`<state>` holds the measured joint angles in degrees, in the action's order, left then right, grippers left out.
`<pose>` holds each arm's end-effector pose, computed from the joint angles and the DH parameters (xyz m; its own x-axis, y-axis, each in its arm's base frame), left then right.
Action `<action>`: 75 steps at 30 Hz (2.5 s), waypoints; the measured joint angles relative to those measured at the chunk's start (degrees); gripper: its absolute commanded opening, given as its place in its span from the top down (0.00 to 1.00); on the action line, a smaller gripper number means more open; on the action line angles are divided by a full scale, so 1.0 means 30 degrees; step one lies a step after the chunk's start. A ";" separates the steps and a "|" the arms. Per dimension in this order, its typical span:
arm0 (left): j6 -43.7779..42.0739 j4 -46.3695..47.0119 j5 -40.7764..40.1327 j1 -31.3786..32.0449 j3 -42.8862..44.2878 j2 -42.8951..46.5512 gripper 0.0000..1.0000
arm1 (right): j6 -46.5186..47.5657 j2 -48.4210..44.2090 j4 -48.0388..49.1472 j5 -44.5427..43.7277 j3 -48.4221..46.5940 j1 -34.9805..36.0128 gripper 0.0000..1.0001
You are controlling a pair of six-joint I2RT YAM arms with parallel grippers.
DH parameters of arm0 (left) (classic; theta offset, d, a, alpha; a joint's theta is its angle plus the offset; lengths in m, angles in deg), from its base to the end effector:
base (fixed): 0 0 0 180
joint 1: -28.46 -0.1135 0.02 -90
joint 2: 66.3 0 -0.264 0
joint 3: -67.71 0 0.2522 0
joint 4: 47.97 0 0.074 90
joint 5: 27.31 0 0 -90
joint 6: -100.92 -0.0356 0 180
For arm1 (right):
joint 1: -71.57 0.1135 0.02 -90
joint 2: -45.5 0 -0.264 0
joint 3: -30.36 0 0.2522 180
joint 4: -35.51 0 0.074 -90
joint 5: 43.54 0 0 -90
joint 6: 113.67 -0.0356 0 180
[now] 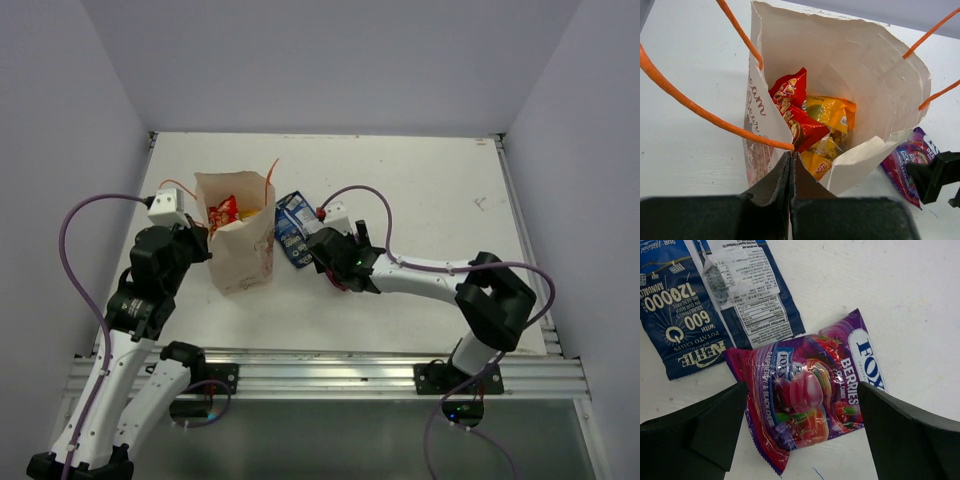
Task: Place the snacks into the paper bag
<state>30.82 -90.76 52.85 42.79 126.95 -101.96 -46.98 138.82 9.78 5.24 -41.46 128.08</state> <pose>0.1368 -0.0287 0.3324 -0.3295 -0.2620 -0.9071 -0.0262 0.9629 -0.2686 0.2063 0.2693 0.2106 -0.5225 -0.2503 -0.8150 -0.1891 0.9661 -0.1755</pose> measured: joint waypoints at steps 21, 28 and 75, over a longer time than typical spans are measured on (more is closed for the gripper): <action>0.0000 0.0022 0.0000 0.0000 0.0000 0.0000 1.00 | -0.1872 0.3395 0.1639 0.2404 -0.0612 -0.1479 1.00; 0.0000 0.0022 0.0007 0.0000 0.0000 0.0015 1.00 | -0.1297 0.1960 -0.2164 0.2164 -0.2178 -0.1472 1.00; -0.0029 -0.0044 0.0036 0.0000 0.0000 0.0182 1.00 | -0.6958 0.7235 0.3978 1.8425 -1.6451 -0.0459 0.24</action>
<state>30.74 -90.90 52.96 42.79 126.95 -101.42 -67.85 160.53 21.72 60.52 -90.81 126.70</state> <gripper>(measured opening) 0.008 0.739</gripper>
